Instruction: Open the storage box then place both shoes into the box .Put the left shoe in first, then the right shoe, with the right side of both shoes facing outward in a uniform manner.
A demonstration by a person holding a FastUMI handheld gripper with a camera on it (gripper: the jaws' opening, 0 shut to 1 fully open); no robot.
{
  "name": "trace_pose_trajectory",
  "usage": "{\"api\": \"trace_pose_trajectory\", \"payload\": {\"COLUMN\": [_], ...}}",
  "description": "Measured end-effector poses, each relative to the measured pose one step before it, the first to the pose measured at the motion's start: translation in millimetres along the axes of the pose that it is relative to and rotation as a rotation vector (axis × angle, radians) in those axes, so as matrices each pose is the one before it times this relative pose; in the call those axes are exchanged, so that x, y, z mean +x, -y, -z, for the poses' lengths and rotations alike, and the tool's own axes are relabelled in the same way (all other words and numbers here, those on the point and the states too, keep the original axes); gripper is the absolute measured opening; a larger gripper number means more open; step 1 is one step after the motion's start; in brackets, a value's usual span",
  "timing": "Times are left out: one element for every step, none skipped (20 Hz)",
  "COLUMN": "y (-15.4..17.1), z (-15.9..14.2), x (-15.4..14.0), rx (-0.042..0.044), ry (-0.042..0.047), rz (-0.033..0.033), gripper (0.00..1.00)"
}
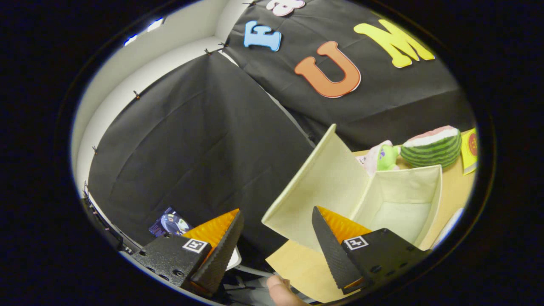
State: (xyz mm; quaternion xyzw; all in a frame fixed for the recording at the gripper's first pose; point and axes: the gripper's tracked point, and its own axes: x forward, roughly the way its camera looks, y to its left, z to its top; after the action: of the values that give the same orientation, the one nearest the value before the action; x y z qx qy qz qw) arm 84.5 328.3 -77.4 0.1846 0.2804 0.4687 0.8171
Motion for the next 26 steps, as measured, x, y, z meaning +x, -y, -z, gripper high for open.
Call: {"api": "trace_pose_trajectory", "payload": {"y": [10.98,12.11,12.06,11.68,12.44,14.89,17.4,16.91,16.55,14.08,17.86,21.45,19.22,18.12,20.36,16.67,15.06,18.34,18.28,21.13,20.21,11.7,8.91,6.0,2.79,3.52], "z": [2.11,3.01,3.04,5.7,3.68,3.6,6.93,6.41,6.87,3.96,4.42,8.2,8.5,11.63,11.63,8.11,7.69,6.83,8.15,8.83,5.58,8.03,8.98,6.13,6.52,4.76], "x": [-5.43,-7.4,-6.05,-7.67,-6.72,-7.85,-8.86,-7.41,-7.62,-9.02,-6.27,-5.68,-5.25,-4.21,-2.28,-0.87,-0.24,6.81,5.94,6.42,6.01,8.46,6.7,5.44,5.58,4.06], "rx": [-0.01198,-0.00753,-0.00073,0.00433,0.00349,0.00049,-0.00291,-0.00382,-0.00186,0.00158,-0.00413,-0.00693,-0.00797,-0.00571,-0.00467,0.00173,0.00797,0.01219,0.00944,0.00249,0.00866,0.00451,0.00195,0.00528,0.00526,0.01014], "ry": [-0.00156,-0.00219,-0.00301,-0.0061,-0.00663,-0.00765,-0.01035,-0.01111,-0.01822,-0.00371,-0.00364,-0.01288,-0.01935,-0.02358,-0.03311,-0.0127,-0.01258,-0.01689,-0.02609,-0.03592,-0.02444,-0.0274,-0.03543,-0.02563,-0.03313,-0.02619], "rz": [0.02964,0.02932,0.02246,0.0198,0.01934,0.02896,0.03422,0.03117,0.03003,0.01783,0.04026,0.05211,0.04192,0.04196,0.04585,0.02625,0.02161,0.02289,0.03393,0.04656,0.04528,0.03123,0.02348,0.00941,0.00068,-0.00585], "gripper": [1.0,1.0,1.0,1.0,1.0,1.0,1.0,1.0,1.0,1.0,1.0,1.0,1.0,1.0,1.0,1.0,1.0,1.0,1.0,1.0,1.0,1.0,1.0,1.0,1.0,0.98]}}
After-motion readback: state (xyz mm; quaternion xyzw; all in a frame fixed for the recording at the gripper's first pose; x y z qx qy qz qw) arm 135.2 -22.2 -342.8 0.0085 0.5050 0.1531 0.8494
